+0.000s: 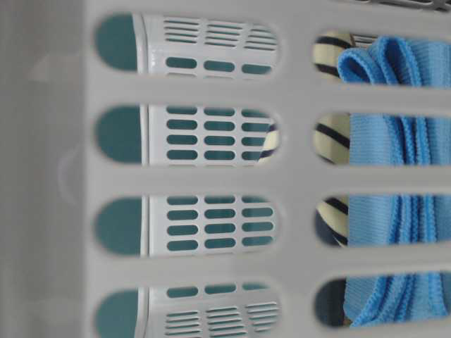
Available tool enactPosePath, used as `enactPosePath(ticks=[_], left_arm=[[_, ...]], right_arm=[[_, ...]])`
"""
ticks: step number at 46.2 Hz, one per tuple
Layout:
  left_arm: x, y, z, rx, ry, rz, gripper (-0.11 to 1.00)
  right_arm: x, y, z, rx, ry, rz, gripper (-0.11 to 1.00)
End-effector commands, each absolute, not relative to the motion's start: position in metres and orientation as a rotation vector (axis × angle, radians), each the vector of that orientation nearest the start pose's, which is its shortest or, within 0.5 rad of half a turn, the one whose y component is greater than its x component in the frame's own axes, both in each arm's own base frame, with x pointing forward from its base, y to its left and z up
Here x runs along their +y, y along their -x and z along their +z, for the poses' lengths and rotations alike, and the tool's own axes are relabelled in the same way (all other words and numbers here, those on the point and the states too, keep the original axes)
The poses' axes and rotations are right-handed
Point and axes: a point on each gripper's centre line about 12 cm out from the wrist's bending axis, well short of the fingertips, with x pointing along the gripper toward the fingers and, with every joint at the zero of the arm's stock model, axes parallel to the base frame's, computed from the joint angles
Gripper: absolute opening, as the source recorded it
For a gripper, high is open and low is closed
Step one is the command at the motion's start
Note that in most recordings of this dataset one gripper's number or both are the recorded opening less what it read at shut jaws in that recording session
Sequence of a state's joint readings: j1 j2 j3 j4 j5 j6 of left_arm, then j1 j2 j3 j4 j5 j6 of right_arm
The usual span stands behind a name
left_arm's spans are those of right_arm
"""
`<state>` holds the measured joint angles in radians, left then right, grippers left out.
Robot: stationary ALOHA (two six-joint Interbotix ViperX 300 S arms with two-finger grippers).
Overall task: Pick up the blue cloth from the shopping basket with the left arm.
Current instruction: 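Move the left gripper over the folded blue cloth in the basket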
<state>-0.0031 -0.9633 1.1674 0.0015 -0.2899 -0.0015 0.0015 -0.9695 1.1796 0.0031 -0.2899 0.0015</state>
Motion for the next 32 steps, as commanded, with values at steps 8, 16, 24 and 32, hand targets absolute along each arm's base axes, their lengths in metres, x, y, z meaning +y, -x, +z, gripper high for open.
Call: enactPosePath(ticks=[8,16,24,32], left_arm=[[-0.001,-0.204,0.348,-0.023,-0.006,-0.006,0.0],[-0.006,-0.217,0.373,0.129,-0.008,-0.025,0.0],[-0.015,-0.244,0.388,0.257,-0.019,-0.053,0.0],[-0.019,-0.271,0.398,0.321,-0.014,-0.058,0.0]], right_arm=[[-0.001,-0.2,0.295,-0.066,-0.017,-0.004,0.0],[-0.001,-0.201,0.293,0.02,-0.018,-0.004,0.0],[-0.001,-0.201,0.296,0.081,-0.012,-0.004,0.03],[0.0,-0.2,0.296,0.09,-0.02,-0.003,0.46]])
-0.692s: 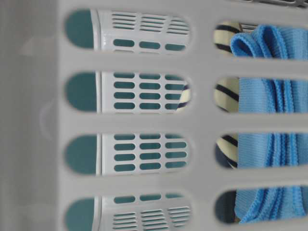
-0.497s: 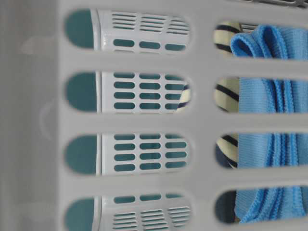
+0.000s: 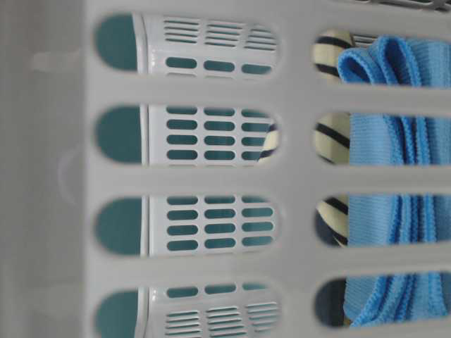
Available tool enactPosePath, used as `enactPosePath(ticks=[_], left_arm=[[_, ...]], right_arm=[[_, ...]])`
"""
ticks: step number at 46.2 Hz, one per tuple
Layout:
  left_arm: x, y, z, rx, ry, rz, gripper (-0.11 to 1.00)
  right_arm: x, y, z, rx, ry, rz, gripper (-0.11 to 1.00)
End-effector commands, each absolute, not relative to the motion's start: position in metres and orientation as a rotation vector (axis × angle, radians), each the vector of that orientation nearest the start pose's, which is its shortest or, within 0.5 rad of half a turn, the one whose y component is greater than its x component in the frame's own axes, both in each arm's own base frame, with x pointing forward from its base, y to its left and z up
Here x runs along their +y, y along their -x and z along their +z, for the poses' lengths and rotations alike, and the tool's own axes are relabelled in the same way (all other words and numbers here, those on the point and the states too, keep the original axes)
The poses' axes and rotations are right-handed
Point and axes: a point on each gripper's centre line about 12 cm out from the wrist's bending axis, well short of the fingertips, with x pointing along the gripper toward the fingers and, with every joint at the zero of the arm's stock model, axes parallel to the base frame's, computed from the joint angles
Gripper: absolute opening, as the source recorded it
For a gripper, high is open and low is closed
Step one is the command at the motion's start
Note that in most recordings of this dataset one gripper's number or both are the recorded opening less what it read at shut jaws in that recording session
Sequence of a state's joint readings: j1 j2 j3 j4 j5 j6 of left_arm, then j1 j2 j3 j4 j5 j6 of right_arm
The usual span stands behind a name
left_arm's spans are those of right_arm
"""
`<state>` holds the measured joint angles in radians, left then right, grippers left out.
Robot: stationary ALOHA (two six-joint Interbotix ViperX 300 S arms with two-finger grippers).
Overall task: Pick up the blue cloth from the shopping basket with the left arm.
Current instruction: 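Move the left gripper over the folded blue cloth in the basket, then lower the open left gripper onto the blue cloth's edge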
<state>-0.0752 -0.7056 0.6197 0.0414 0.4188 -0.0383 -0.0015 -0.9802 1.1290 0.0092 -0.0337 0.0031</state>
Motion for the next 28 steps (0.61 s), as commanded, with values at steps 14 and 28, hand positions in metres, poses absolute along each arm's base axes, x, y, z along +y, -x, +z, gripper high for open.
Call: enactPosePath(ticks=[14,28], left_arm=[[-0.034,-0.339,0.379,0.525,0.005,-0.07,0.18],[-0.054,-0.405,0.334,0.724,0.07,-0.057,0.9]], right_arm=[[-0.001,-0.2,0.296,0.092,-0.02,-0.004,0.77],[-0.001,-0.198,0.296,0.089,-0.02,-0.004,0.77]])
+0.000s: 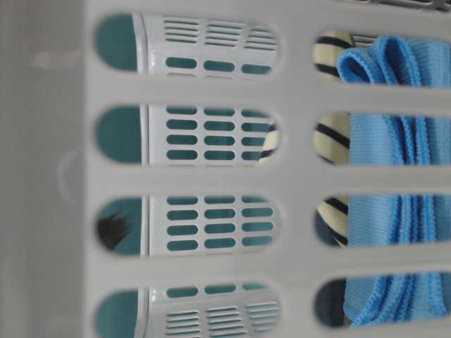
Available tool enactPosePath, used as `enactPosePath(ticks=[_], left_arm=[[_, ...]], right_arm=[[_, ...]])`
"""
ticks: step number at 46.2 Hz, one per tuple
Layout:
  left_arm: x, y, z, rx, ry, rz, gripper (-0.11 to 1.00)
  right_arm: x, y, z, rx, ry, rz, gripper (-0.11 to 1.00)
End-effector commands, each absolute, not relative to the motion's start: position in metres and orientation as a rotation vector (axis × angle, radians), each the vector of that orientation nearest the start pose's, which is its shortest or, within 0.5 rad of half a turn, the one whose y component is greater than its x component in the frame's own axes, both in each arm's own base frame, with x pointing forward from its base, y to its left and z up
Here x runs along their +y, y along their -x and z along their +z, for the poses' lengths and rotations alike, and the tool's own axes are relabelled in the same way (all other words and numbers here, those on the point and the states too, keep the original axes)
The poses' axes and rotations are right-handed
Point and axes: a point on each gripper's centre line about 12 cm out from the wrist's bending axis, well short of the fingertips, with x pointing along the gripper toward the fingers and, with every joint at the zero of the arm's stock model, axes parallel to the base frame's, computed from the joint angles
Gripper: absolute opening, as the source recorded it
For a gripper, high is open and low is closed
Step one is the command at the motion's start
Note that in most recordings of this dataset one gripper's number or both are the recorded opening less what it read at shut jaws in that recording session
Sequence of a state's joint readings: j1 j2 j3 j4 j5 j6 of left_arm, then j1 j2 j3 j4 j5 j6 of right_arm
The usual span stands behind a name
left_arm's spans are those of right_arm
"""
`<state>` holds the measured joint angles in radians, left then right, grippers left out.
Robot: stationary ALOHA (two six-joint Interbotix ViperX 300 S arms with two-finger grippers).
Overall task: Pick up the blue cloth from the shopping basket with the left arm.
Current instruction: 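Lower the open left gripper onto the blue cloth's edge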
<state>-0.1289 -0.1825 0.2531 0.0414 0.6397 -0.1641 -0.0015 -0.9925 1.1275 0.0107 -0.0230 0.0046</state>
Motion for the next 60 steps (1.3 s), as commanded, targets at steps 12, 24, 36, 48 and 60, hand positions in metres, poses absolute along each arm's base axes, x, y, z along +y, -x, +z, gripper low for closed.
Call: enactPosePath(ticks=[12,24,36,48,60], left_arm=[[-0.08,-0.441,0.278,0.884,0.042,-0.082,0.9],[-0.084,-0.447,0.227,1.026,0.019,-0.073,0.9],[-0.083,-0.447,0.202,1.085,0.01,-0.066,0.9],[-0.082,-0.441,0.192,1.117,0.007,-0.062,0.83],[-0.082,-0.44,0.199,1.105,-0.002,-0.07,0.24]], right_arm=[[-0.001,-0.197,0.291,0.1,-0.02,-0.004,0.77],[-0.001,-0.197,0.289,0.101,-0.02,-0.005,0.77],[0.0,-0.195,0.289,0.097,-0.02,-0.003,0.77],[-0.001,-0.195,0.289,0.098,-0.019,-0.004,0.77],[-0.001,-0.195,0.289,0.097,-0.022,-0.005,0.77]])
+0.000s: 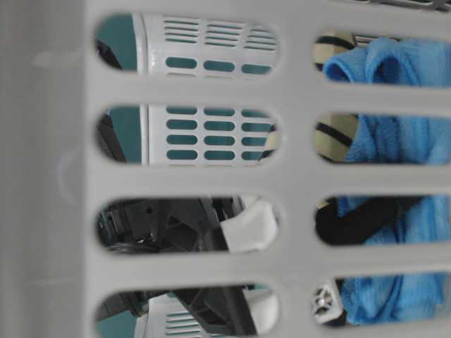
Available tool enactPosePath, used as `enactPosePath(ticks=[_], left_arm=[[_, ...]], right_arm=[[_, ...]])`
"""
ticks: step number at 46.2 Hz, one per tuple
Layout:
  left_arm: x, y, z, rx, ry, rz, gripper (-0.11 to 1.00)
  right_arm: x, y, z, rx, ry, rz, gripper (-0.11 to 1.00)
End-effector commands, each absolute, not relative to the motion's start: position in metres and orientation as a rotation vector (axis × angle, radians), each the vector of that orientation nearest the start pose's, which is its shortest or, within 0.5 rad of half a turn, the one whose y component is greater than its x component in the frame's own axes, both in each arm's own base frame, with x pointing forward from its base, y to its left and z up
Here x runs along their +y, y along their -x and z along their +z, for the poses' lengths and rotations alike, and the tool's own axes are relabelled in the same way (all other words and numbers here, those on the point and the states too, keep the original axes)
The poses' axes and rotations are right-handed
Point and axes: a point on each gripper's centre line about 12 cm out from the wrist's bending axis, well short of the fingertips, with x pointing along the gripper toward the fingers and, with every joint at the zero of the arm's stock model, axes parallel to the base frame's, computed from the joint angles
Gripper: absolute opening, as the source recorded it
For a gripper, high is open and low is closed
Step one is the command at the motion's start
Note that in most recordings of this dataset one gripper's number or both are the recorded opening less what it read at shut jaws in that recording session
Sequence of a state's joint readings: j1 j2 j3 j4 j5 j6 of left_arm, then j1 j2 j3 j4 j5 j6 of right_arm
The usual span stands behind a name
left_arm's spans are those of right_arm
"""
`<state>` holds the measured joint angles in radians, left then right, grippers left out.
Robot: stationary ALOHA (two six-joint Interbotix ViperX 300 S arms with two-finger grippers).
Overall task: Pick up the blue cloth from the shopping basket with the left arm.
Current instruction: 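Lower the open left gripper onto the blue cloth's edge, then close the left gripper on the blue cloth and lift it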
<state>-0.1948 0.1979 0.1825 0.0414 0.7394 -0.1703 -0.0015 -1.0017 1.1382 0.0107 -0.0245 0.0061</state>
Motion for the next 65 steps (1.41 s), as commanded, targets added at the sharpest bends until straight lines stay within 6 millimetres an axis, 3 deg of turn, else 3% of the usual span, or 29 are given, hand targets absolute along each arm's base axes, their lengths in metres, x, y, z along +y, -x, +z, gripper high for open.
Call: enactPosePath(ticks=[1,3,11,21,28,35,45,65], left_arm=[[-0.082,-0.439,0.202,1.097,-0.004,-0.072,0.19],[-0.081,-0.439,0.207,1.086,-0.005,-0.075,0.12],[-0.081,-0.439,0.246,1.007,0.002,-0.084,0.12],[-0.08,-0.435,0.326,0.902,0.018,-0.088,0.12],[-0.075,-0.429,0.393,0.818,0.032,-0.085,0.12],[-0.065,-0.423,0.43,0.778,0.048,-0.066,0.12],[-0.056,-0.423,0.434,0.774,0.056,-0.044,0.12],[-0.055,-0.423,0.432,0.781,0.057,-0.043,0.12]], right_arm=[[-0.001,-0.195,0.288,0.098,-0.02,-0.005,0.77],[-0.001,-0.195,0.289,0.095,-0.022,-0.005,0.77],[-0.001,-0.192,0.291,0.081,-0.02,-0.004,0.77],[-0.001,-0.189,0.293,0.071,-0.022,-0.004,0.77],[-0.001,-0.188,0.293,0.067,-0.022,-0.004,0.77],[-0.001,-0.188,0.293,0.067,-0.022,-0.004,0.76],[-0.001,-0.188,0.293,0.066,-0.022,-0.004,0.76],[-0.001,-0.186,0.294,0.061,-0.022,-0.004,0.76]])
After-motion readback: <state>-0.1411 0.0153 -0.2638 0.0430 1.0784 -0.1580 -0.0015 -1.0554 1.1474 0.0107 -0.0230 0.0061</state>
